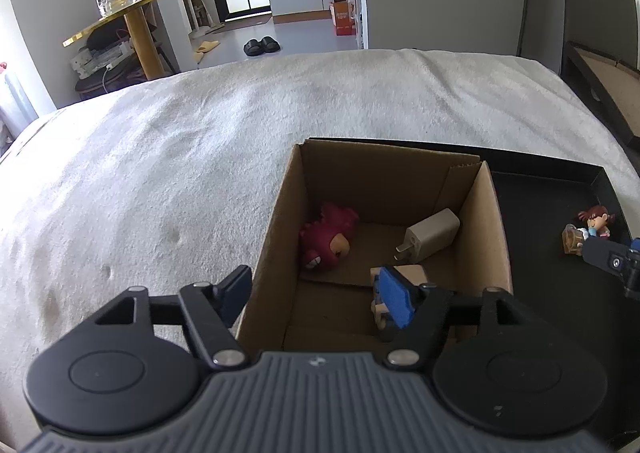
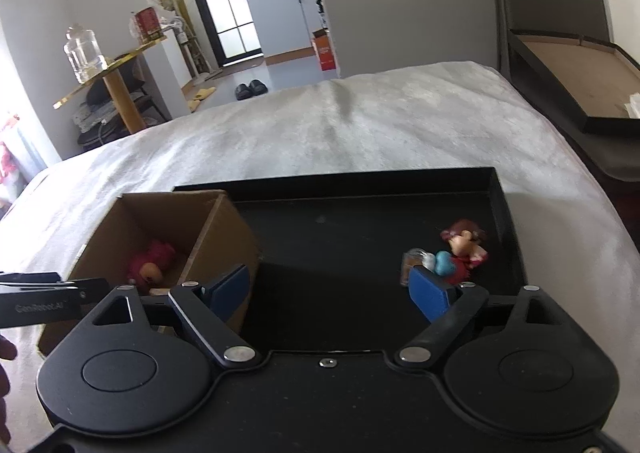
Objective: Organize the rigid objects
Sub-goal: 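Move the right tool over the figurine holding a beer mug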
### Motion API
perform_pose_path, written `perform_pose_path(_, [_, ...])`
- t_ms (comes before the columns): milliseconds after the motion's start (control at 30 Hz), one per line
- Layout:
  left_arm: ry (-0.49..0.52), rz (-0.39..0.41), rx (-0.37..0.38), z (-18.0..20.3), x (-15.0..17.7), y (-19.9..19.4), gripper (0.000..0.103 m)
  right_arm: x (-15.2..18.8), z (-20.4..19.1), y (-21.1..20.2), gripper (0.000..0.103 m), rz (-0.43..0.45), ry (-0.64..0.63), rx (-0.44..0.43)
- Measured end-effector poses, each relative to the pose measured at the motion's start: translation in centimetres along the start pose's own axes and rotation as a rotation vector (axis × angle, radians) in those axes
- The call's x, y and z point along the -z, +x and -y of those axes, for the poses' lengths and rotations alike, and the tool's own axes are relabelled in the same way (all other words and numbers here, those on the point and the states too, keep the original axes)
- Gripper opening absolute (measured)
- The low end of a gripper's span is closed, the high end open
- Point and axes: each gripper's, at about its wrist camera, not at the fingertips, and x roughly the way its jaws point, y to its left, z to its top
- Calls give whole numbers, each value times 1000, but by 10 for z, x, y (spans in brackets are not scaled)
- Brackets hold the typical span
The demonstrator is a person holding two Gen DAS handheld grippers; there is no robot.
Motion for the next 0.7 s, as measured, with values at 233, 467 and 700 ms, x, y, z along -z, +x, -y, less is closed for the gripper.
perform_pose_path(233, [22,1,1,9,0,2,72,8,21,8,90,-4,16,54])
perform_pose_path(467, [26,-9,2,13,0,6,73,12,35,26,90,-11,17,86])
perform_pose_path(700, [21,-21,-4,15,1,11,73,8,44,54,90,-20,31,138])
